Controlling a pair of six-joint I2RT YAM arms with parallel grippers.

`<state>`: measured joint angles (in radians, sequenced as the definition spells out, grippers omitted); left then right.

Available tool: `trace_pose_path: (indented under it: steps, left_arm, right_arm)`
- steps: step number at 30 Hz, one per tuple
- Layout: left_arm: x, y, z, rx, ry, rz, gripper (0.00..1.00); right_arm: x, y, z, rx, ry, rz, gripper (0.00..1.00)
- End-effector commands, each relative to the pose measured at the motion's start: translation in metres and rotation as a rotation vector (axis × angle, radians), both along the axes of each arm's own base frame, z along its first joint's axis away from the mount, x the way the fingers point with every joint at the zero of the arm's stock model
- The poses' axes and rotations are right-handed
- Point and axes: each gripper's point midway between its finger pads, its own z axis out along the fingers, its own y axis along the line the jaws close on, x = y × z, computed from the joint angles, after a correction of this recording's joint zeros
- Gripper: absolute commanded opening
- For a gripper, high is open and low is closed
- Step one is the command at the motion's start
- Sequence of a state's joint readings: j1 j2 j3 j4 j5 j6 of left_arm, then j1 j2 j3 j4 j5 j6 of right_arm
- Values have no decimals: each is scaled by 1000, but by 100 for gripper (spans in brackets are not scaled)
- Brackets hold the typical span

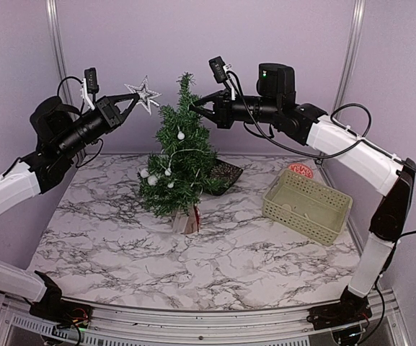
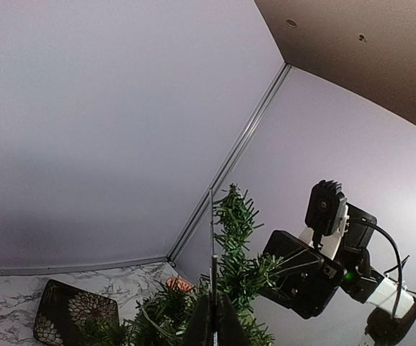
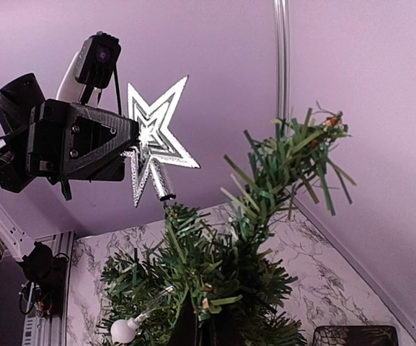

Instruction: Decorate the small christmas tree

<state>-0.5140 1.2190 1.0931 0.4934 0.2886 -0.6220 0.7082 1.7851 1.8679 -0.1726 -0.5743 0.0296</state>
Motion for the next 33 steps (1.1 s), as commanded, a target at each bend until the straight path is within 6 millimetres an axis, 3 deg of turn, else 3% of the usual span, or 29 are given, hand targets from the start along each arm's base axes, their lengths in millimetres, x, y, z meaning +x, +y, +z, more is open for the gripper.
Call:
trace_pose_path:
  steps: [1,12,21,33]
  left_arm:
    - [-4,-8,15,-7,-52,-39,0]
    - [-6,-9,11,-13,-45,-48,0]
    - [-9,-3,25,-49,-74,-27,0]
    - [-3,-10,8,-31,-36,-49,0]
  right_arm:
    - [-2,3,10,18,-28,14,0]
    - [-3,5,8,14,-33,18,0]
    - [-4,4,9,16,-34,21,0]
    - [-5,3,8,11,-36,20,0]
